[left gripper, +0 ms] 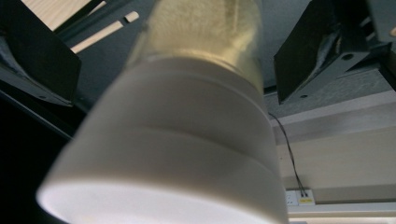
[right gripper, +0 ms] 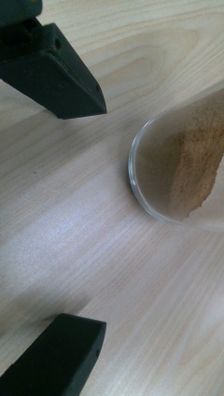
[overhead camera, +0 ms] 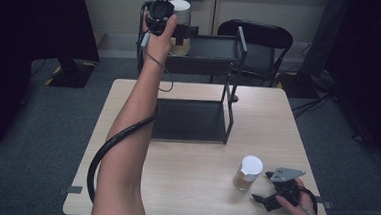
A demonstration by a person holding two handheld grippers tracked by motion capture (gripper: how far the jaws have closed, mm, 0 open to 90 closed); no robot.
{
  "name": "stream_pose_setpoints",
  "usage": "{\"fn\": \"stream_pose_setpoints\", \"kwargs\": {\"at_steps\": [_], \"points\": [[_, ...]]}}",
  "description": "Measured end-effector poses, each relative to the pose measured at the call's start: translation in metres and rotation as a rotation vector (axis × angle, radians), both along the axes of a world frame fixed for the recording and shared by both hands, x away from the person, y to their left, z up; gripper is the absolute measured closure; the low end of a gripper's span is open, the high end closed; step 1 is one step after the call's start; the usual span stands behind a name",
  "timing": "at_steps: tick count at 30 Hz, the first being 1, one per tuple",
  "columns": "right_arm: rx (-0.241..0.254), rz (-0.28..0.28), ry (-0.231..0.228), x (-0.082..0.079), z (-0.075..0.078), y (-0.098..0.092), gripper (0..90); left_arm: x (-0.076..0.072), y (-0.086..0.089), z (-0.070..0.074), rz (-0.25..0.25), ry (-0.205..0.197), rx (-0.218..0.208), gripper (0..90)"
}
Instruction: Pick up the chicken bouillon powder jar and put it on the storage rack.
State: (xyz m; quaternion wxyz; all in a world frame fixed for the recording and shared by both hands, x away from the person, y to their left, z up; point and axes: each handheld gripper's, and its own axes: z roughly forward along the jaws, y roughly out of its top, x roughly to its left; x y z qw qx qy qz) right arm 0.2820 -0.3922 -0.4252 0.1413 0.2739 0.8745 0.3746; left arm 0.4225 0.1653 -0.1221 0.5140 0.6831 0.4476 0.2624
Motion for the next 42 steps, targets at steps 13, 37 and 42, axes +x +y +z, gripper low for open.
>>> {"fn": "stream_pose_setpoints", "kwargs": {"at_steps": [13, 37, 42], "points": [[0.001, -0.006, -0.001, -0.001, 0.0, 0.0, 0.0, -0.026, 0.017, -0.023, -0.048, -0.036, -0.012, 0.7], [0.0, -0.008, -0.003, -0.002, 0.0, 0.001, 0.0, -0.051, 0.027, -0.062, -0.09, -0.026, -0.026, 0.7], [0.001, -0.009, -0.002, -0.002, 0.0, 0.001, 0.0, -0.054, 0.031, -0.072, -0.097, -0.024, -0.032, 0.8]]}}
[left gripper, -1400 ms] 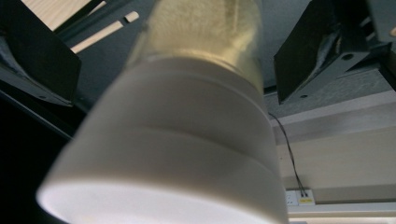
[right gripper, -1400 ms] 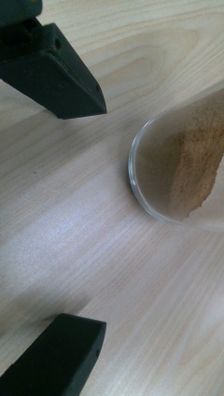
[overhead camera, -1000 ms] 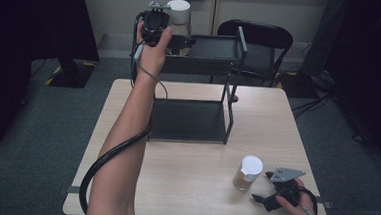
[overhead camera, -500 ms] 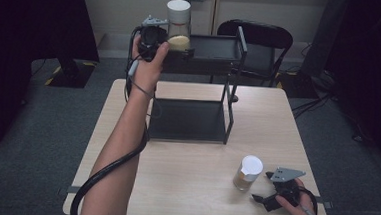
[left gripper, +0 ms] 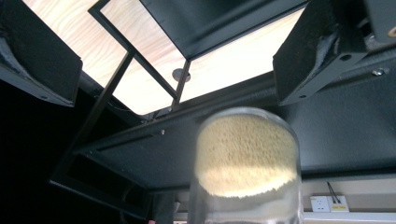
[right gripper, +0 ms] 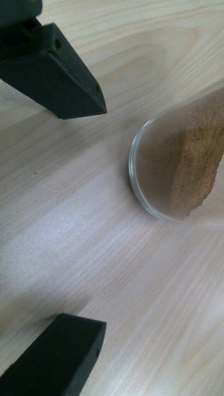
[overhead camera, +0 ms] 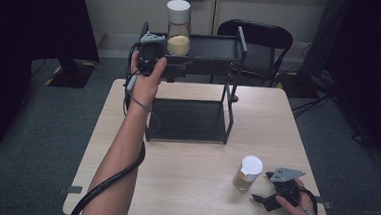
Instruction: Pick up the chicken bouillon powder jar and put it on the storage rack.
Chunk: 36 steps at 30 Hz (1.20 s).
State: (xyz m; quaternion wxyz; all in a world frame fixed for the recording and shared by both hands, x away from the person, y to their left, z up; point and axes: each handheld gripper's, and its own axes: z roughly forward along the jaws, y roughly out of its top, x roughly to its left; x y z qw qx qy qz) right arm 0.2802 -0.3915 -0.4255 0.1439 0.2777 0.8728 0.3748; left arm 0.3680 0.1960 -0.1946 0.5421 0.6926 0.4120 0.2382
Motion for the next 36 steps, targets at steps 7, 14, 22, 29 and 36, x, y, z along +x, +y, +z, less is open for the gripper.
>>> {"fn": "stream_pose_setpoints", "kwargs": {"at_steps": [7, 14, 22, 29, 36], "points": [[0.0, 0.0, 0.0, 0.0, 0.0, 0.0, 0.0, -0.006, 0.004, -0.016, -0.01, 0.0, 0.012, 0.7], [0.001, -0.003, 0.0, -0.001, 0.0, 0.0, 0.0, -0.01, 0.007, -0.032, -0.016, 0.025, 0.015, 0.7], [0.001, -0.007, 0.0, -0.001, 0.0, 0.001, 0.0, -0.017, 0.009, -0.049, -0.028, 0.032, 0.006, 0.8], [0.002, -0.012, -0.001, -0.002, 0.0, 0.001, 0.0, -0.024, 0.011, -0.068, -0.039, 0.03, -0.001, 0.8], [0.002, -0.013, -0.001, -0.002, 0.0, 0.001, 0.0, -0.029, 0.011, -0.082, -0.046, 0.037, 0.0, 0.8]]}}
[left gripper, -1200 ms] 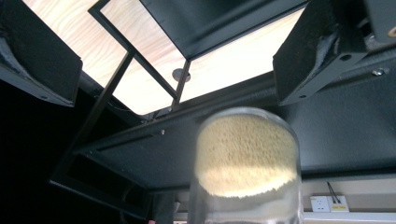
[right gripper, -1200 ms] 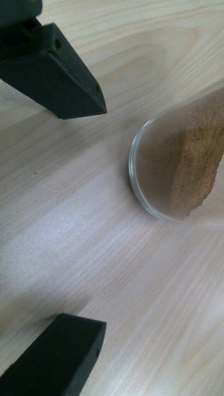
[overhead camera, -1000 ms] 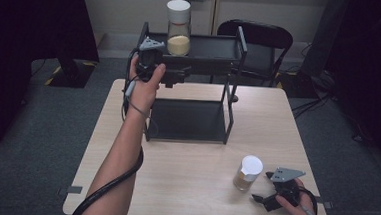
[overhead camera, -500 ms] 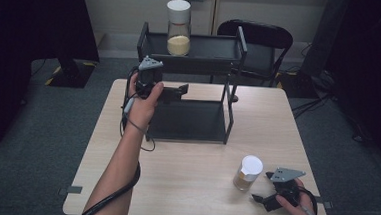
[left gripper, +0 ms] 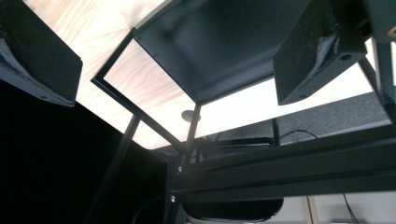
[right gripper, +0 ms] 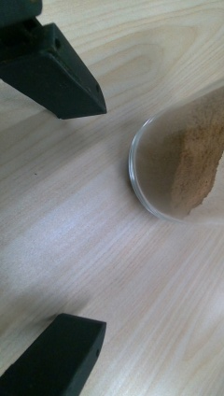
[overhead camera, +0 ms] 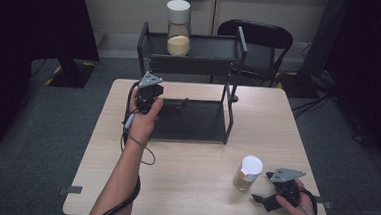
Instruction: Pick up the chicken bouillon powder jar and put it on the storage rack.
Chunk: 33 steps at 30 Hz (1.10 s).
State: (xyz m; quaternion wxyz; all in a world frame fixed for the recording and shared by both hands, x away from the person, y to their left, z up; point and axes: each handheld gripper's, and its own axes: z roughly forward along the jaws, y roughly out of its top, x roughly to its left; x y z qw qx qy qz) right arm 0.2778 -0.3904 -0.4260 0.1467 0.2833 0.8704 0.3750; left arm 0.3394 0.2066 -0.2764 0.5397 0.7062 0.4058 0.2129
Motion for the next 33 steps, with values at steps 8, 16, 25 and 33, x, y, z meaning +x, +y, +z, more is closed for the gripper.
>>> {"fn": "stream_pose_setpoints", "kwargs": {"at_steps": [8, 16, 25, 33], "points": [[0.0, -0.001, 0.001, 0.0, 0.0, 0.0, 0.0, -0.003, 0.0, -0.015, -0.009, 0.008, -0.002, 0.8], [0.0, 0.0, 0.0, 0.0, 0.0, 0.0, 0.0, -0.008, 0.005, -0.035, -0.007, 0.037, -0.014, 0.8], [0.0, 0.0, 0.002, 0.0, 0.0, 0.0, 0.0, -0.017, 0.014, -0.052, -0.01, 0.039, -0.03, 0.8], [-0.001, 0.0, 0.001, 0.0, 0.0, 0.0, 0.0, -0.023, 0.015, -0.069, -0.003, 0.071, -0.017, 0.8]]}}
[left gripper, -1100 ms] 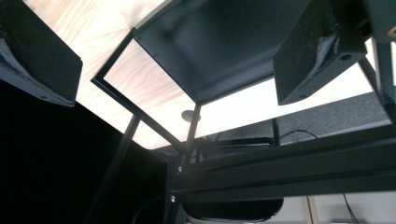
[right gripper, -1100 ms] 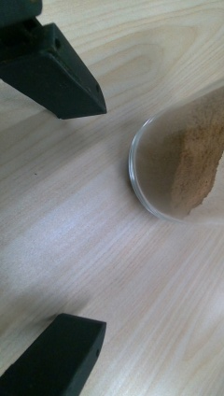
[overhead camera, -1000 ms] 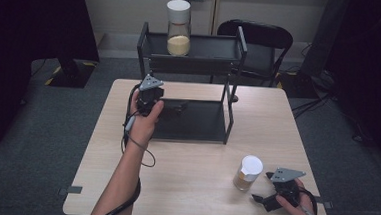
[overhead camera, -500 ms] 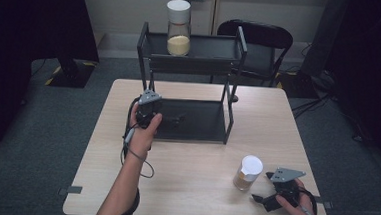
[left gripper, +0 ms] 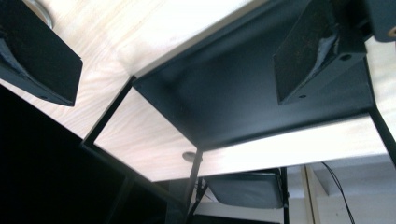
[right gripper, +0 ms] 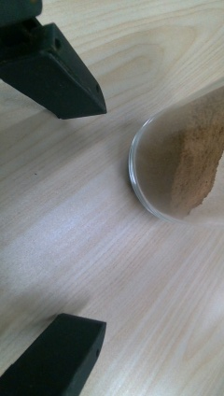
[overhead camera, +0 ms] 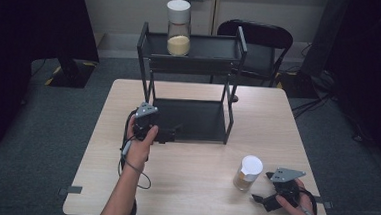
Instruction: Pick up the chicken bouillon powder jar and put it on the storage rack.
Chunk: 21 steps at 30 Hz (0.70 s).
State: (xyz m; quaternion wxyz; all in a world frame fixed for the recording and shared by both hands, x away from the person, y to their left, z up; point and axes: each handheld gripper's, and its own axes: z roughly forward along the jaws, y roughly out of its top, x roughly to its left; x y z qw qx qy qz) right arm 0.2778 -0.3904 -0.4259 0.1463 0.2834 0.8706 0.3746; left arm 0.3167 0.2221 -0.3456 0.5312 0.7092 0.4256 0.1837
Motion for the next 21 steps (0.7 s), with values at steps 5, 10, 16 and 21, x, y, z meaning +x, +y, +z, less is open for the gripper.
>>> {"fn": "stream_pose_setpoints", "kwargs": {"at_steps": [5, 10, 16, 21], "points": [[0.0, 0.0, 0.0, 0.0, 0.0, 0.0, 0.0, -0.004, 0.002, -0.008, 0.001, 0.015, 0.011, 0.8], [0.0, -0.001, 0.0, 0.0, 0.0, 0.0, 0.0, -0.009, 0.003, -0.019, 0.002, 0.033, 0.022, 0.8], [0.0, -0.002, -0.001, -0.001, 0.0, 0.0, 0.0, -0.012, 0.003, -0.03, 0.003, 0.058, 0.059, 0.8], [0.0, -0.002, -0.001, -0.001, 0.0, 0.0, 0.0, -0.014, 0.0, -0.039, -0.007, 0.072, 0.086, 0.9]]}}
